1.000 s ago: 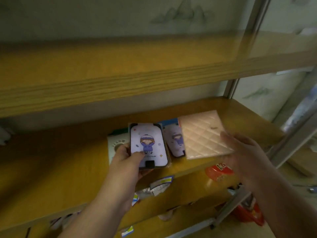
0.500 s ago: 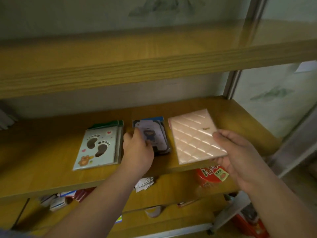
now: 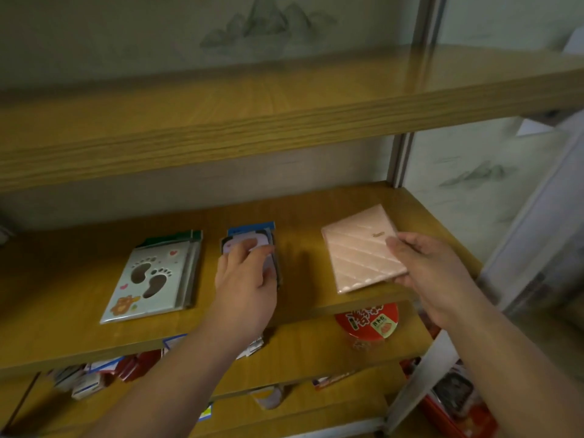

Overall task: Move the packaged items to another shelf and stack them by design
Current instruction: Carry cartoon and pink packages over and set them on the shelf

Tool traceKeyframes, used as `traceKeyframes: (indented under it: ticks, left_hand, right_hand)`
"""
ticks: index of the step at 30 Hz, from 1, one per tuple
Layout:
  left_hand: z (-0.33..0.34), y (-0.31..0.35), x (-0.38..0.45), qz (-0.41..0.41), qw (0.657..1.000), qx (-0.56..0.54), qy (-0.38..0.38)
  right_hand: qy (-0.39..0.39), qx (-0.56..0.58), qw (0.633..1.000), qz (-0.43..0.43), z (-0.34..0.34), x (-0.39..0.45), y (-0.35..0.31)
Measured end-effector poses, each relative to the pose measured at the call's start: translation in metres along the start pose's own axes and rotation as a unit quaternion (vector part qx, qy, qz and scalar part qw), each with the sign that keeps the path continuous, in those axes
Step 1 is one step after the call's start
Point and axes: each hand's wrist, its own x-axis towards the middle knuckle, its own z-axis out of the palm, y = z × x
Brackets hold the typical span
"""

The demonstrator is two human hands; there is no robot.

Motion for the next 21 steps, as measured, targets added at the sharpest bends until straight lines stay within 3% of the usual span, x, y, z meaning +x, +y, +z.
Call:
traceKeyframes:
  ticks: [4,10,14,18,21]
  left_hand:
    - [0.003,0.011,-0.004,0.018,1.000,-0.023,0.003]
    - [0.005,0.015,-0.003,0.030,0.999,-0.042,0.014]
    - [0.003,0.015,-0.004,0.041,0.999,-0.020,0.022]
    - [-0.006,0.014,-0.004,0.049,0.998,0.026,0.025]
    - [-0.017,0.010,-0.004,0.044,0.997,0.052,0.025]
  right_hand:
    - [0.030,-0.147,0.988,-0.033,-0.006,0.014,0.002]
    - [0.066,-0.384,0.916,-0.097,-0.008,0.015,-0.007]
    - [0.073,-0.419,0.897,-0.118,-0.007,0.006,-0.013]
    - [0.036,-0.383,0.901,-0.201,0.009,-0.008,-0.024]
    - [0.015,-0.394,0.878,-0.272,0.029,-0.016,-0.031]
